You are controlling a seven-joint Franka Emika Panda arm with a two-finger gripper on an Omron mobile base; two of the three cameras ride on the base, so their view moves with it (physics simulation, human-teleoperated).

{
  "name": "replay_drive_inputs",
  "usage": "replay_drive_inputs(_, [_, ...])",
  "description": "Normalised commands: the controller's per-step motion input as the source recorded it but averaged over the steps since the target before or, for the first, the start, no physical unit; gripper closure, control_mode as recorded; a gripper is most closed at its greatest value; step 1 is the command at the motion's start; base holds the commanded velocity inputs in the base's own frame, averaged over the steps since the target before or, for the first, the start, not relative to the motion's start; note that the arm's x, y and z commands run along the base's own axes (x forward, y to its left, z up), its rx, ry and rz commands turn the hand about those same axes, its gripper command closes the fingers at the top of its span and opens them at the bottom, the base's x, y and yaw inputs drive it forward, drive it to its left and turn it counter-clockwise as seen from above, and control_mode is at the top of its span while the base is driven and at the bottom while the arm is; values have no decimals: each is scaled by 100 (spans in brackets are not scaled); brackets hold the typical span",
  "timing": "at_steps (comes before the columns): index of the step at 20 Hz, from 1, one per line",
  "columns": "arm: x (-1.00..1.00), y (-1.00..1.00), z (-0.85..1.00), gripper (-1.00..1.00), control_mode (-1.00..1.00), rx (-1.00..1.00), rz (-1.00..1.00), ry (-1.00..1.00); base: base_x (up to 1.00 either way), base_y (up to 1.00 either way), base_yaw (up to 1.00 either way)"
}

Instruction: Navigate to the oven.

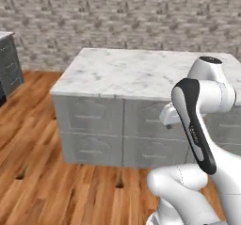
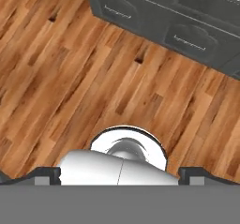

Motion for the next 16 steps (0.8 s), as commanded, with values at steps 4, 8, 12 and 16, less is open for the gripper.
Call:
replay_drive_inputs(4, [0, 0, 0, -100, 100, 0, 0, 0, 0, 0, -100])
replay_drive_inputs(8, [0, 0, 0, -100, 100, 0, 0, 0, 0, 0, -100])
replay_drive_inputs(12, [0, 0, 0, -100, 100, 0, 0, 0, 0, 0, -100])
replay_drive_inputs(16, [0, 0, 0, -100, 100, 0, 0, 0, 0, 0, -100])
